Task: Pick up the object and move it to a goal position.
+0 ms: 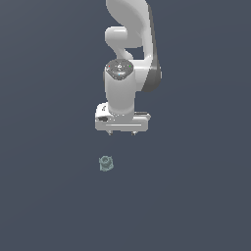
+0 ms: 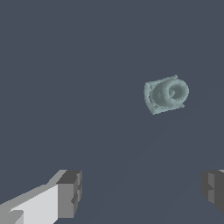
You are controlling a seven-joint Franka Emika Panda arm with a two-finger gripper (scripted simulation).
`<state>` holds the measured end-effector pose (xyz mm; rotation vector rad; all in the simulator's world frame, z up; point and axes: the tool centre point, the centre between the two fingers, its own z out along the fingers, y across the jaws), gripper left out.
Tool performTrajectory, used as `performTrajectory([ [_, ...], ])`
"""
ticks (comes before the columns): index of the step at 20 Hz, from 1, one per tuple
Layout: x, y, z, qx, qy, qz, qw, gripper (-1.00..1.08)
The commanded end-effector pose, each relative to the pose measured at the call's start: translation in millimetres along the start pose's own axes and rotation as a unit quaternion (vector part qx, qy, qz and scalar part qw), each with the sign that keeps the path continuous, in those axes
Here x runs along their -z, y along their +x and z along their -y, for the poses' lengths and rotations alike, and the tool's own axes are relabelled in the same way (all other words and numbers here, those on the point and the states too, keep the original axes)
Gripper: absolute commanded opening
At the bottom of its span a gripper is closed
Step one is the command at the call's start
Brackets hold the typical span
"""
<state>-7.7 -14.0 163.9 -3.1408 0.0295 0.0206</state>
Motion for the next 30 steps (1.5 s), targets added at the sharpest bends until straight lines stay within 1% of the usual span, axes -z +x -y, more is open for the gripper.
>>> performTrajectory([
  [1,0,0,0,0.000,0.000,0.000,1.0000,1.00],
  [10,15,-2,-1,-0.008,-0.006,-0.006,0.9999,1.00],
  [17,11,3,-4,-0.002,-0.006,-0.006,1.0000,1.00],
  [24,-5,23,-19,0.026,-0.006,-0.006,0.9996,1.00],
  [30,-33,49,-43,0.067,-0.004,-0.006,0.9977,1.00],
])
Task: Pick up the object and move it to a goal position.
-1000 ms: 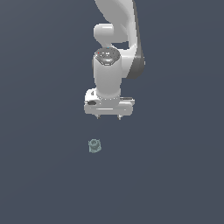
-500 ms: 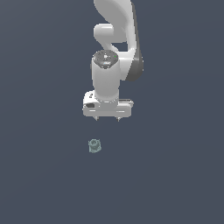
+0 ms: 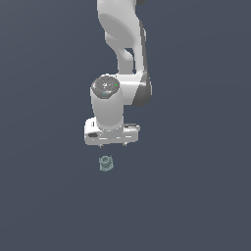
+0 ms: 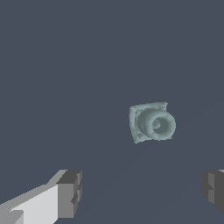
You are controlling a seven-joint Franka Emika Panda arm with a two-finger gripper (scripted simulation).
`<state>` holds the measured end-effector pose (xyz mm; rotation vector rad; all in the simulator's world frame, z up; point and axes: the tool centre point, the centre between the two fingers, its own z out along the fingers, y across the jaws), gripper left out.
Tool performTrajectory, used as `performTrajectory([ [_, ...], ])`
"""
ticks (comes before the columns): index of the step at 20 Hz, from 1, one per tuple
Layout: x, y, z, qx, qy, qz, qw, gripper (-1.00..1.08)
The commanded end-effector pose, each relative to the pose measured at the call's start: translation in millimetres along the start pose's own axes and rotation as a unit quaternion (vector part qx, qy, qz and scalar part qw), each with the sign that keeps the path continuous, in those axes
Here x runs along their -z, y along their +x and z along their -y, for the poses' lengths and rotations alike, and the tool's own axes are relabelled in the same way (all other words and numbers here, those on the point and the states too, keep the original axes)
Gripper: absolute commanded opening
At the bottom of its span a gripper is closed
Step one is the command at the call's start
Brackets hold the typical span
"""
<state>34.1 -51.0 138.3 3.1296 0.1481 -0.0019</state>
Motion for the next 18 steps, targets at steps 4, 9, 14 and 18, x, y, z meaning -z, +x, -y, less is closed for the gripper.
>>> performTrajectory([
  [4,-26,17,-24,0.035,0.002,0.000,0.9994,1.00],
  [9,-42,26,-38,0.054,0.003,-0.001,0.9985,1.00],
  [14,-49,29,-43,0.062,0.004,-0.001,0.9980,1.00],
  [18,-50,28,-43,0.061,0.004,-0.001,0.9981,1.00],
])
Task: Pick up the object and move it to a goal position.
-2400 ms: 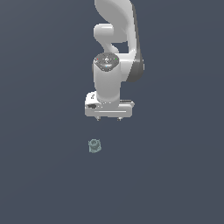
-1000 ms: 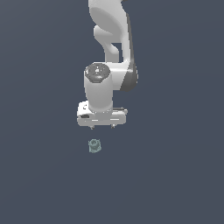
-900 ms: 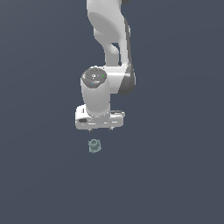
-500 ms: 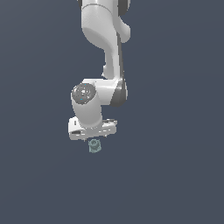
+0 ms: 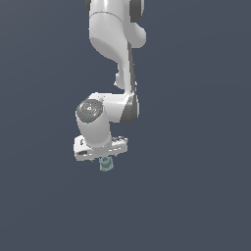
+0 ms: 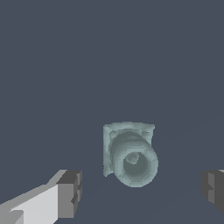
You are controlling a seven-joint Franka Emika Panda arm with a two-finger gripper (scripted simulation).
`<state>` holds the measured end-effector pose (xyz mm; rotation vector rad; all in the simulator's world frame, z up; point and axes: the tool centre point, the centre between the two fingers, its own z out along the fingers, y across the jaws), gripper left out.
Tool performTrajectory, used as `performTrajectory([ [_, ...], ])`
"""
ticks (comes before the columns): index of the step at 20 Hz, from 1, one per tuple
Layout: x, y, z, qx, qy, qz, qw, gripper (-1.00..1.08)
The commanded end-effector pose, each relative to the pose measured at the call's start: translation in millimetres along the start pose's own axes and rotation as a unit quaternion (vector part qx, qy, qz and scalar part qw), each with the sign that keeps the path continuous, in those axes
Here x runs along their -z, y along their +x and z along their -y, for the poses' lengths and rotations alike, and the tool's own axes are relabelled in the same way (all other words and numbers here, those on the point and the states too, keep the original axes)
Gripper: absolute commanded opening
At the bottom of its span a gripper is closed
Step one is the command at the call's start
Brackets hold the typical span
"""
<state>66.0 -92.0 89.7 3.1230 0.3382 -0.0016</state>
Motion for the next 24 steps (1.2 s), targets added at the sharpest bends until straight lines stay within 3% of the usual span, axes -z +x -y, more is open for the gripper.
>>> performTrajectory([
  [1,-3,0,0,0.000,0.000,0.000,1.0000,1.00],
  [10,-44,-1,0,0.002,0.000,0.000,1.0000,1.00],
  [16,-50,1,0,0.002,0.000,-0.001,1.0000,1.00],
  [17,-50,1,0,0.002,0.000,-0.001,1.0000,-1.00],
  [24,-50,1,0,0.002,0.000,-0.001,1.0000,-1.00],
])
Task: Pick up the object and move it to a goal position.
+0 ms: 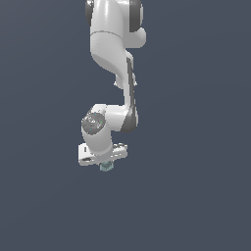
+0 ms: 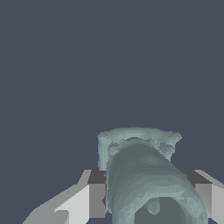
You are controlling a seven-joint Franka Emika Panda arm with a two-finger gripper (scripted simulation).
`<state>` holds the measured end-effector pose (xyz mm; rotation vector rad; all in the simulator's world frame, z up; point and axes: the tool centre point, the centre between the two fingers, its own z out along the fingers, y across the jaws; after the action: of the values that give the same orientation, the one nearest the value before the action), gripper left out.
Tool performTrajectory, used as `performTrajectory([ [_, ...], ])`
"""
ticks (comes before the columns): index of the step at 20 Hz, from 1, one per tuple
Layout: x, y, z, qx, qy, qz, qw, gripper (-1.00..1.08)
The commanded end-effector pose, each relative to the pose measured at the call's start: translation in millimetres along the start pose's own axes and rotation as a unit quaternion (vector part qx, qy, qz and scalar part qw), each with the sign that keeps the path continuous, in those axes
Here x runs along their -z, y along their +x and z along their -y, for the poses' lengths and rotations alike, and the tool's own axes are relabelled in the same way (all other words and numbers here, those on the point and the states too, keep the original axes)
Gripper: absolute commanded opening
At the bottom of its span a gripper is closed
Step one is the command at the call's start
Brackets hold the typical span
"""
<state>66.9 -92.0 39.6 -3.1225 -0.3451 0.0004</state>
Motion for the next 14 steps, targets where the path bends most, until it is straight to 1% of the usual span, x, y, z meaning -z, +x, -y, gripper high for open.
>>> performTrajectory([
  [1,0,0,0,0.000,0.000,0.000,1.0000,-1.00],
  [8,5,1,2,-0.006,-0.002,-0.002,1.0000,-1.00],
  [14,23,5,10,-0.029,-0.008,-0.010,0.9995,-1.00],
])
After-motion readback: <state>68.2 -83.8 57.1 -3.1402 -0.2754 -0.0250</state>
